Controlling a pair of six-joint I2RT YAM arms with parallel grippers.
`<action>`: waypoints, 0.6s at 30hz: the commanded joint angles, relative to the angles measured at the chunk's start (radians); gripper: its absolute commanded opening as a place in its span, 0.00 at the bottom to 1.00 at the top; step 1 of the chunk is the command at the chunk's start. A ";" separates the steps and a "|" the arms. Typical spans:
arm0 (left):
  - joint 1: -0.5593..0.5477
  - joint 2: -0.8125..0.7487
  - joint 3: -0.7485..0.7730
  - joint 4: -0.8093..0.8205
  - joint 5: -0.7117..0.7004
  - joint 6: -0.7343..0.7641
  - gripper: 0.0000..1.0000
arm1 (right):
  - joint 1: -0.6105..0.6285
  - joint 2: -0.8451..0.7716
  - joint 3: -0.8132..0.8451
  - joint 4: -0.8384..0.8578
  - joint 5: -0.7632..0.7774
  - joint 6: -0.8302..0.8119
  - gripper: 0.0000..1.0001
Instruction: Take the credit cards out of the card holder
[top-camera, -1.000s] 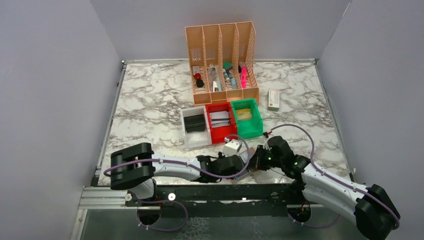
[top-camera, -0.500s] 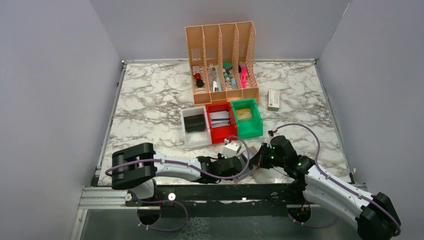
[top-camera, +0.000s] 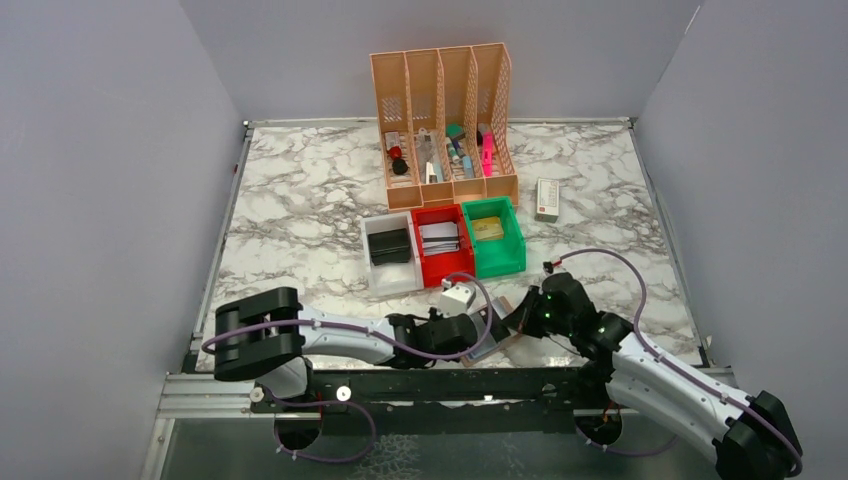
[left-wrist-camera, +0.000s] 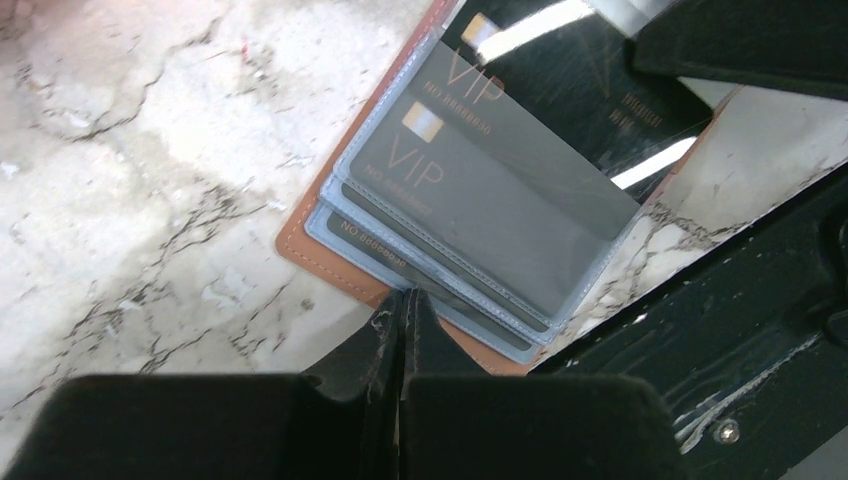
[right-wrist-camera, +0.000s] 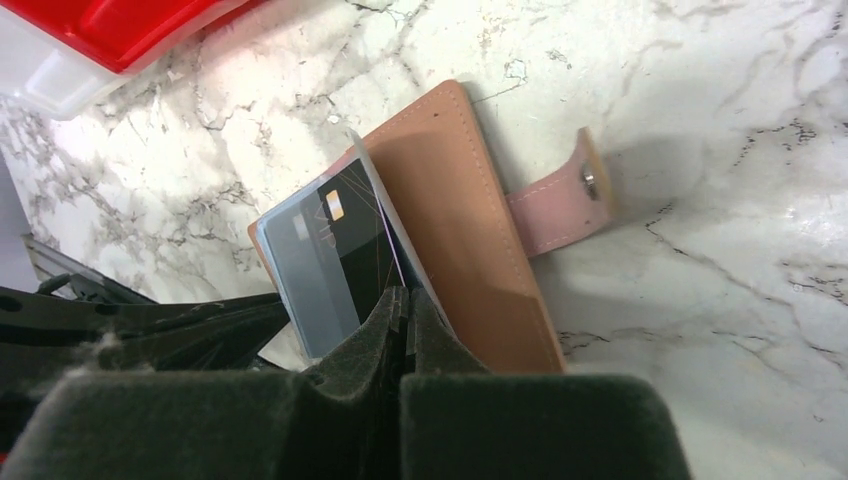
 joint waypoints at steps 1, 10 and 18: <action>-0.004 -0.040 -0.084 -0.166 -0.041 -0.012 0.00 | -0.008 -0.020 0.009 -0.007 0.003 0.018 0.01; -0.003 -0.170 -0.069 -0.172 -0.087 0.004 0.13 | -0.008 0.033 -0.130 0.226 -0.190 0.121 0.01; -0.003 -0.250 -0.022 -0.152 -0.096 0.045 0.40 | -0.008 0.055 -0.126 0.225 -0.183 0.123 0.02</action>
